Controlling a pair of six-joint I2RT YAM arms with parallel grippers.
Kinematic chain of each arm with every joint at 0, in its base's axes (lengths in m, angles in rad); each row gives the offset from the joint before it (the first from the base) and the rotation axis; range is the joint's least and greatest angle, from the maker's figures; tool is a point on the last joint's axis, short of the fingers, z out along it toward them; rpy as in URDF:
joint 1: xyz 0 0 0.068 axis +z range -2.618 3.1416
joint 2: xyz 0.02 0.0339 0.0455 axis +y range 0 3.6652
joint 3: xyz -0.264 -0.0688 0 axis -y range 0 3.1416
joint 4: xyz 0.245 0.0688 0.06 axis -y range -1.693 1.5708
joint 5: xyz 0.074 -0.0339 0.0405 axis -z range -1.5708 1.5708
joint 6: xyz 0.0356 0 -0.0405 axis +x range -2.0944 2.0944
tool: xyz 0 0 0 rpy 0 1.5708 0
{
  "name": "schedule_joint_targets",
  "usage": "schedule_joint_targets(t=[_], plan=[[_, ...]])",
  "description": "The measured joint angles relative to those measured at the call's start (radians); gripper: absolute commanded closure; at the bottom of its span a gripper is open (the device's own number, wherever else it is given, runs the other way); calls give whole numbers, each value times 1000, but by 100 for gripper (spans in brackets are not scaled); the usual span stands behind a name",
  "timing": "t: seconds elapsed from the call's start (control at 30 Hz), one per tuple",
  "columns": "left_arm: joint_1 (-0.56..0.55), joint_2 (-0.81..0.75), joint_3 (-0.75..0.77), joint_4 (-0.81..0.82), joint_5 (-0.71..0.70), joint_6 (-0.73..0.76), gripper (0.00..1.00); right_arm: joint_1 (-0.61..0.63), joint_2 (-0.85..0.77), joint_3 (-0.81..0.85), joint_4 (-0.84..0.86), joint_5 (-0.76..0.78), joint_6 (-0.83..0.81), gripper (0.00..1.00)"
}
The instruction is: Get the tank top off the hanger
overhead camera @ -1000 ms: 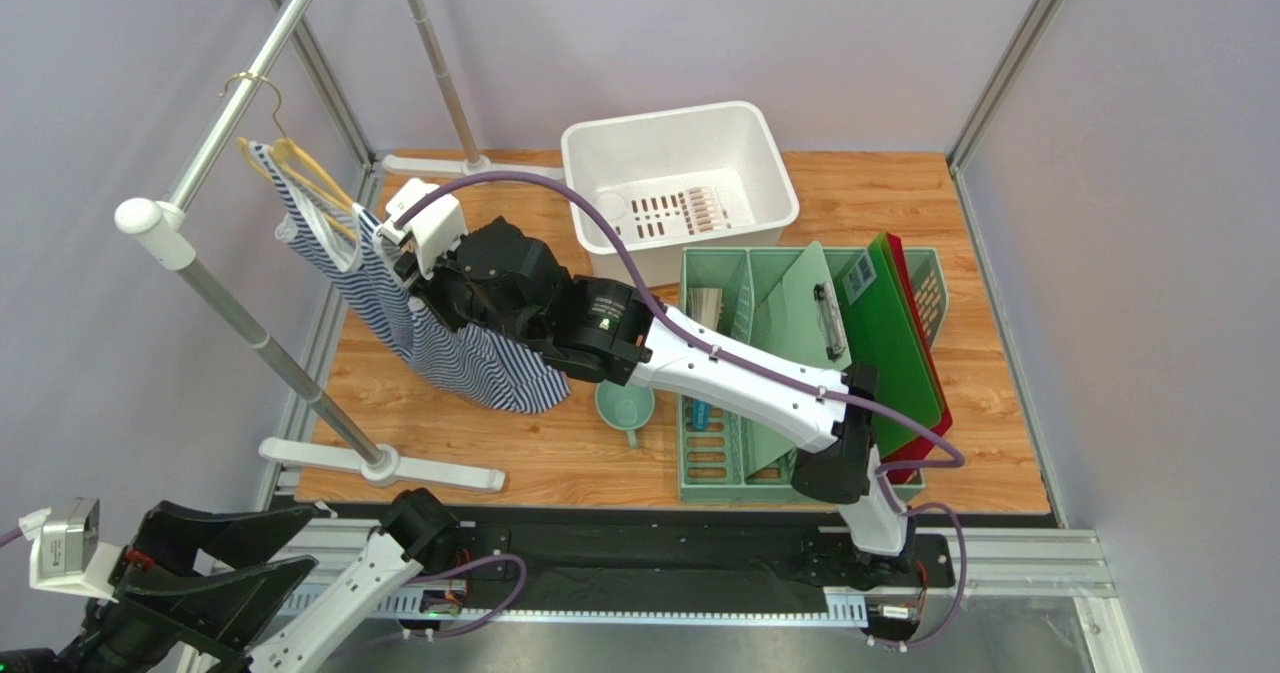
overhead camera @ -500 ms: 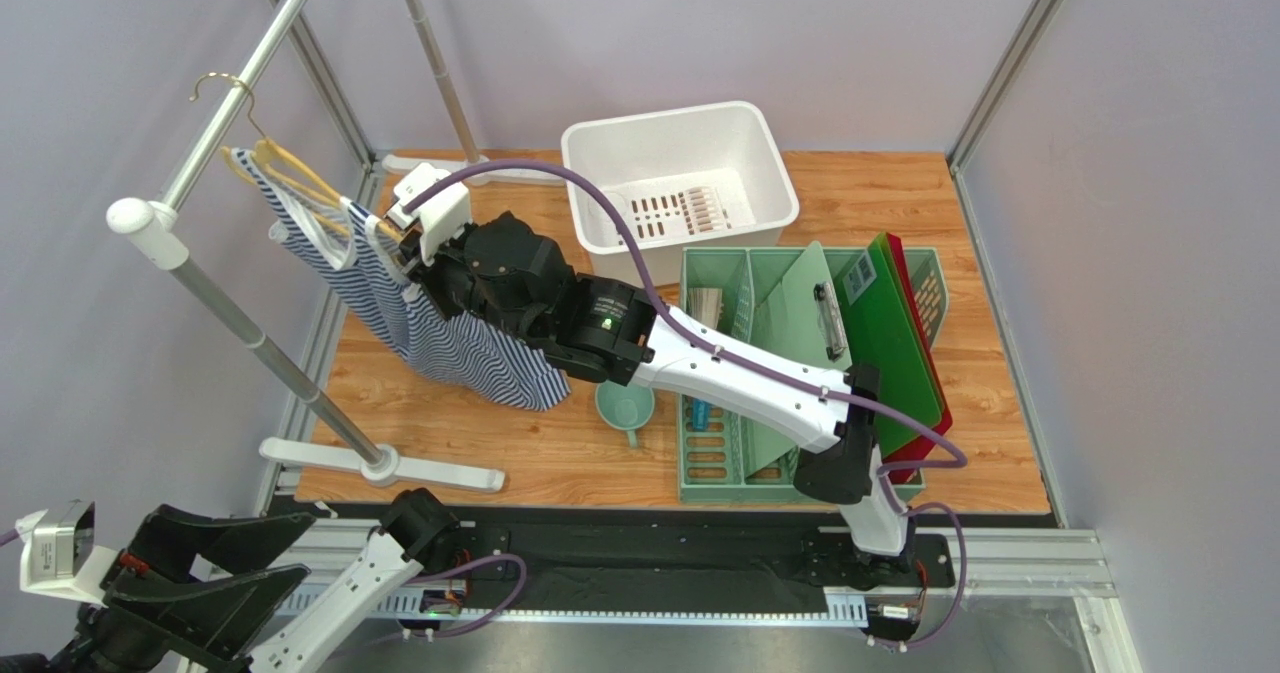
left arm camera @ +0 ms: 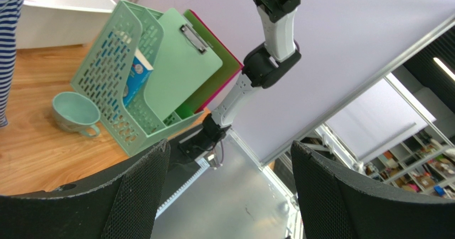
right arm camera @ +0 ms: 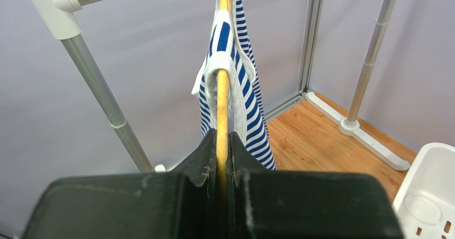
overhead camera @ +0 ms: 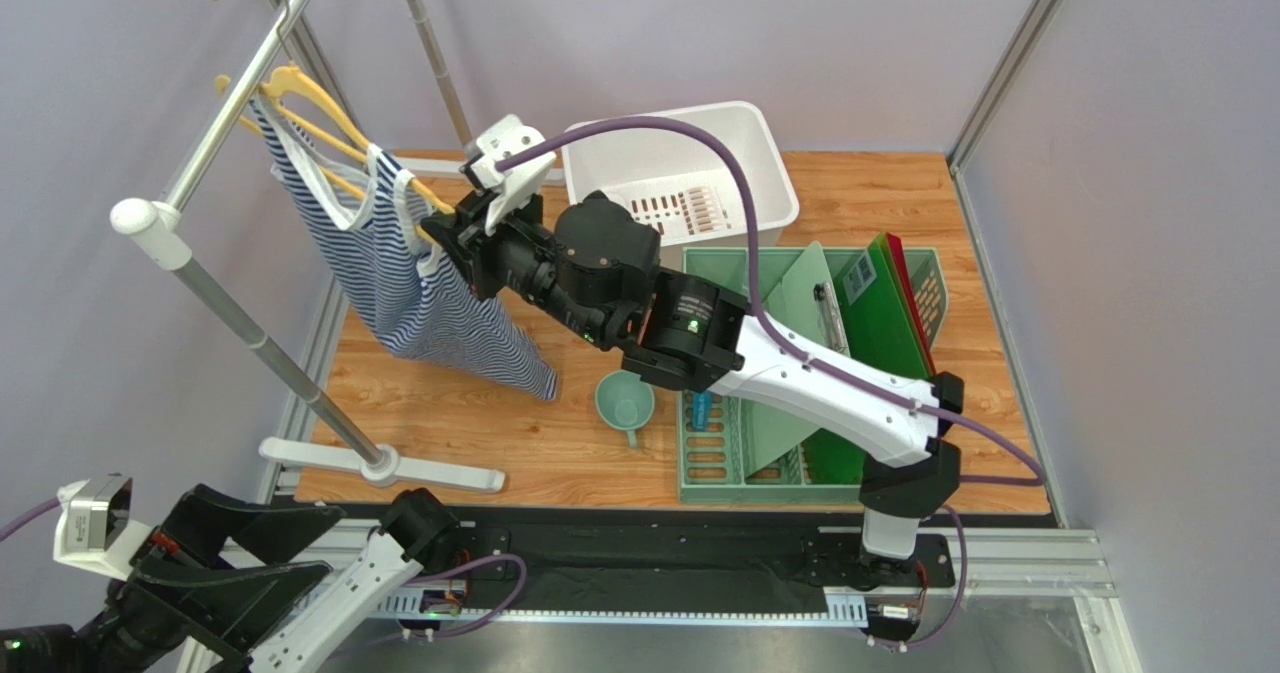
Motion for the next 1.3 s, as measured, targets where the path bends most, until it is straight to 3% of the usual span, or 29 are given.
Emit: schedule_joint_targets(t=[0.13, 0.3, 0.53, 0.87, 1.07, 1.3], plan=[[0, 23, -62, 100, 83, -23, 14, 9, -90, -133, 18, 22, 24, 100], [0, 181, -81, 266, 195, -47, 16, 20, -225, -349, 61, 34, 54, 100], [0, 319, -143, 456, 166, -111, 17, 42, -353, -550, 95, 52, 73, 100], [0, 319, -152, 576, -157, -182, 28, 103, -476, -770, 154, 63, 89, 100], [0, 319, -158, 576, -349, -220, 39, 147, -483, -786, 173, 76, 91, 100], [0, 342, -167, 566, -489, -241, 40, 198, -502, -802, 192, 89, 87, 100]])
